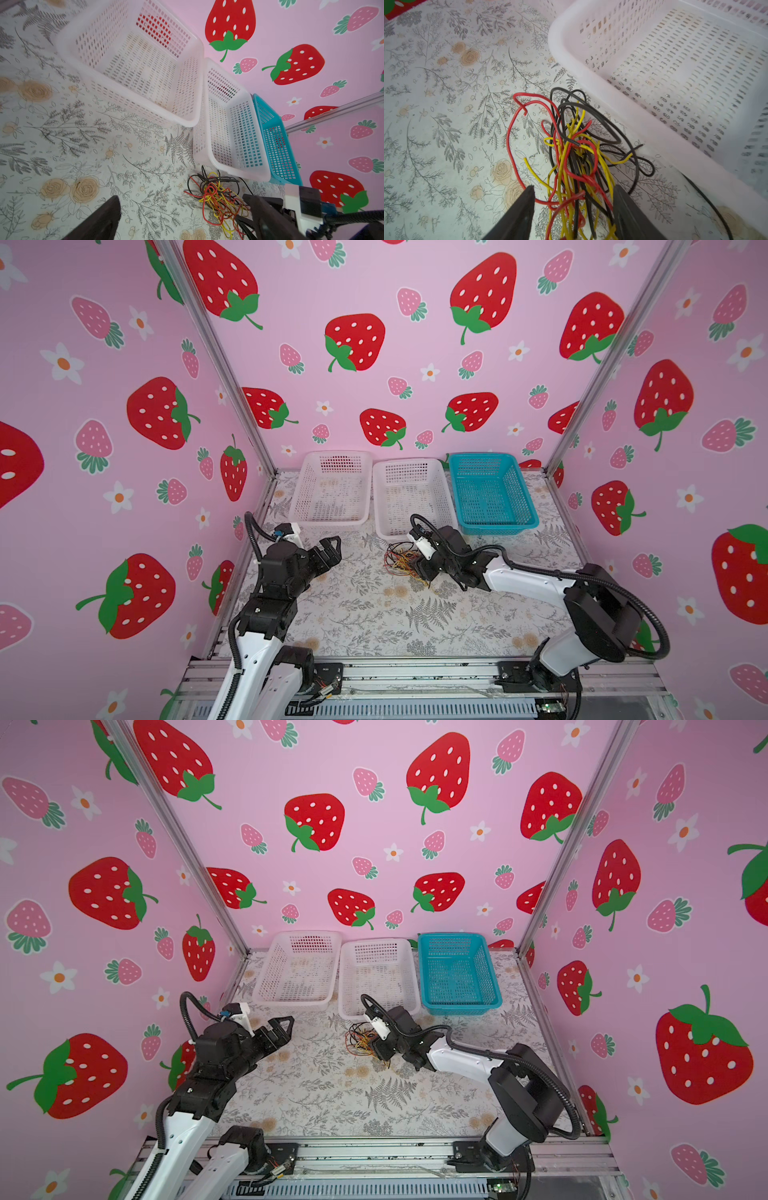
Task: Untangle the cables
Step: 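Grasp the wire bundle with the right gripper while the left arm approaches, then lift the wire bundle with the right gripper while the left gripper grasps wires beside it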
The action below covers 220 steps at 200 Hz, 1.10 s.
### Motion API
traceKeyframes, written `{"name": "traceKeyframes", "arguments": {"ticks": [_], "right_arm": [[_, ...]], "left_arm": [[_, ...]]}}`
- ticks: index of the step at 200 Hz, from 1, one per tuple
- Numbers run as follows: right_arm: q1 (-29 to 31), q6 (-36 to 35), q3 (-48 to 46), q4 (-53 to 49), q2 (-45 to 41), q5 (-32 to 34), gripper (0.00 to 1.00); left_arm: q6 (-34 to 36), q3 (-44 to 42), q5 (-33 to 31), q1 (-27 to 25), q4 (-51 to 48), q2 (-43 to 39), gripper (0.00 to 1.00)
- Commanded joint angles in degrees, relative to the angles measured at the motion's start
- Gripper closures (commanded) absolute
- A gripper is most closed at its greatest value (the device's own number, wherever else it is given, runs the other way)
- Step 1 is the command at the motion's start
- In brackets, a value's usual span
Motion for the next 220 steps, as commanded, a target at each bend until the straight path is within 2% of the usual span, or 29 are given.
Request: {"name": "traceKeyframes", "arguments": {"ticks": [1, 36, 68, 119, 145, 173, 220], "right_arm": [[1.0, -1.3, 1.1, 1.3, 3.0, 2.3, 0.39], [1.0, -0.8, 0.7, 3.4, 5.5, 4.6, 0.48], [1.0, -0.2, 0.6, 4.9, 7.3, 3.6, 0.69], [1.1, 0.2, -2.2, 8.5, 4.5, -5.7, 0.91], [1.0, 0.8, -4.6, 11.4, 1.4, -10.8, 1.0], [0.8, 1.8, -7.0, 14.1, -0.9, -14.3, 1.0], [-1.8, 5.9, -10.8, 21.0, -3.9, -25.8, 1.0]], "left_arm": [[-5.7, -2.1, 2.1, -1.7, -1.2, -0.4, 0.01], [-8.1, -5.6, -0.5, -6.3, -0.5, -0.9, 0.01], [-10.4, -9.2, -4.0, -11.2, 1.3, -0.2, 0.01], [-12.9, -13.0, -5.3, -17.7, 4.3, -0.4, 0.01], [-14.2, -15.8, -2.7, -19.5, 9.3, -1.1, 0.01], [-16.4, -19.8, -1.4, -21.5, 15.0, -2.5, 0.01], [-22.2, -27.1, 1.3, -23.4, 23.7, -8.5, 0.01]]}}
